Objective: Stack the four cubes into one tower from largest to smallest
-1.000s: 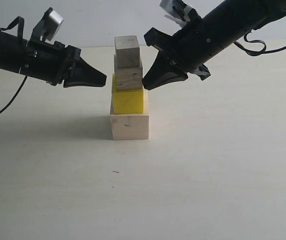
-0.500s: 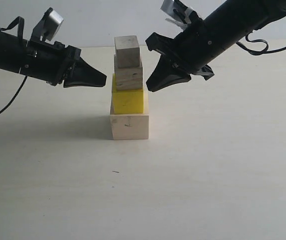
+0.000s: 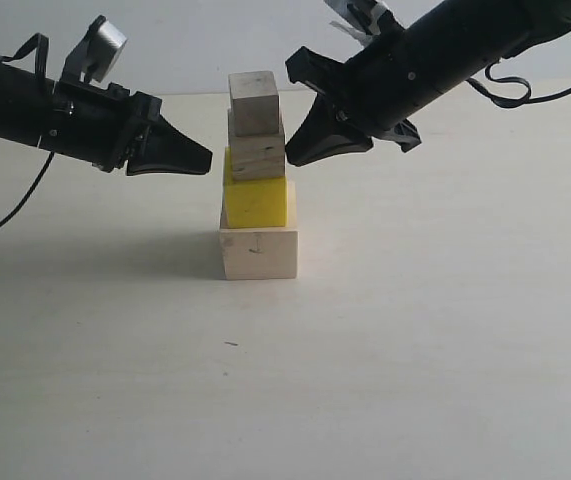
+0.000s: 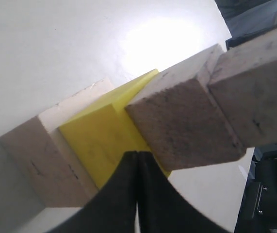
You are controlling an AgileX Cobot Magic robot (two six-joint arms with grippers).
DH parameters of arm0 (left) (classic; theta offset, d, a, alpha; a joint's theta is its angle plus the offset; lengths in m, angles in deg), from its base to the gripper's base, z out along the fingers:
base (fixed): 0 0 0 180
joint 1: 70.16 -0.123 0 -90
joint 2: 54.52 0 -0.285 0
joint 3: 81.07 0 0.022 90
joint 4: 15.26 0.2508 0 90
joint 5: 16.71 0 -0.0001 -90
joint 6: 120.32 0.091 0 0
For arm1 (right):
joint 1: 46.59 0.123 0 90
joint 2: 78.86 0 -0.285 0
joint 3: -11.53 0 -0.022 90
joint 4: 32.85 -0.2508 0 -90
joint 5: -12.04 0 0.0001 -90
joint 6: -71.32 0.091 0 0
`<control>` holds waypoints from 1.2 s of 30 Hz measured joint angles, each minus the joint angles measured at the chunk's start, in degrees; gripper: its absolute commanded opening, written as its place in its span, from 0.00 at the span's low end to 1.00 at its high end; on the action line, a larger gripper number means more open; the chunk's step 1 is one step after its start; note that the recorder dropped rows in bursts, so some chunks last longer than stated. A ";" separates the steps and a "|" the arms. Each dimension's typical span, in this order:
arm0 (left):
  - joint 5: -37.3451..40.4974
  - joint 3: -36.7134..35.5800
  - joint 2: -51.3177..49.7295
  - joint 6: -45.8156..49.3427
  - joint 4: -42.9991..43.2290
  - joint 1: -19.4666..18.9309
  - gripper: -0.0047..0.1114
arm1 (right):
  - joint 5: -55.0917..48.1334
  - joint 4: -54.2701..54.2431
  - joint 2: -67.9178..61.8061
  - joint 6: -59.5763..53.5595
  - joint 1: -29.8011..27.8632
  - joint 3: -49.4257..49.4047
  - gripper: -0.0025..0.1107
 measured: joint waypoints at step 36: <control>0.00 0.00 0.00 0.00 0.11 0.00 0.04 | 2.82 -1.35 0.00 -1.48 0.00 0.00 0.02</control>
